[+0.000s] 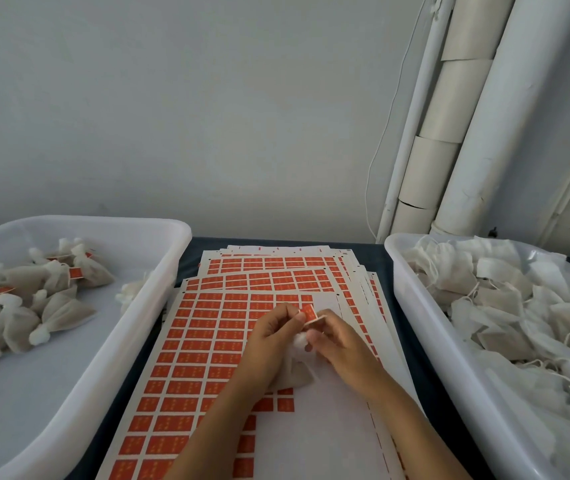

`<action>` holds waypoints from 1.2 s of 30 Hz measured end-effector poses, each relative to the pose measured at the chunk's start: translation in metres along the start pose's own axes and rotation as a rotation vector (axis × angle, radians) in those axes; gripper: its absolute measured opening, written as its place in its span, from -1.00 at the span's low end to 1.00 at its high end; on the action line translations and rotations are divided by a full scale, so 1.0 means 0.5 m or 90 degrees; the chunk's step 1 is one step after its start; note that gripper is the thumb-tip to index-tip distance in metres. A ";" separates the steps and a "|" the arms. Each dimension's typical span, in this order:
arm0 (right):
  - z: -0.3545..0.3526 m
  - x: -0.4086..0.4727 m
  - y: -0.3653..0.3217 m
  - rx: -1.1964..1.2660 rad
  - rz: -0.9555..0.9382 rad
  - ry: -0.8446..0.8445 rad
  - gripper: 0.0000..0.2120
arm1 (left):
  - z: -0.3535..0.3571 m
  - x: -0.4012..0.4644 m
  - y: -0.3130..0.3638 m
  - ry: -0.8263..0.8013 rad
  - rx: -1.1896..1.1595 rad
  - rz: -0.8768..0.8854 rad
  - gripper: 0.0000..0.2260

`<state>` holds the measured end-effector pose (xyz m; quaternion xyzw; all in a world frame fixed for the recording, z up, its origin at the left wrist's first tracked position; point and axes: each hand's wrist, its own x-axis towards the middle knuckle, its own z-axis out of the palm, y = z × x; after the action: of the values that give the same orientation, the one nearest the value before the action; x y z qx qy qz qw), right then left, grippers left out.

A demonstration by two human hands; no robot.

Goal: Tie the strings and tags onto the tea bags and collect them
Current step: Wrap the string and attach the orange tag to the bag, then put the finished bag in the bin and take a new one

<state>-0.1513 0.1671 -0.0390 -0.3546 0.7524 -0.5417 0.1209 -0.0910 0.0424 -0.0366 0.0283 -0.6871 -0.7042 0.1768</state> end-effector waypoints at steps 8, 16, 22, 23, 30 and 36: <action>0.013 -0.006 0.010 -0.173 0.048 -0.059 -0.59 | -0.020 0.002 0.017 -0.010 0.196 -0.001 -0.85; -0.001 0.005 0.000 -0.030 0.054 0.085 -0.80 | -0.060 0.007 0.022 -0.126 0.412 -0.057 -0.78; 0.010 0.049 -0.062 0.118 0.051 0.155 -0.75 | -0.063 0.012 0.074 0.050 0.327 -0.015 -0.89; 0.018 0.062 -0.082 0.138 0.049 0.160 -0.78 | -0.071 0.013 0.091 0.097 0.317 -0.004 -0.89; 0.130 0.163 -0.231 0.229 0.011 0.036 -0.82 | -0.153 0.023 0.189 0.506 0.200 0.051 -0.89; 0.223 0.201 -0.275 0.244 0.066 -0.049 -0.72 | -0.226 0.042 0.213 0.562 0.368 -0.109 -0.74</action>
<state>-0.1052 -0.0035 0.0623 -0.3065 0.6476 -0.6541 0.2427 -0.0564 -0.0711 0.0657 0.4254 -0.7086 -0.4191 0.3759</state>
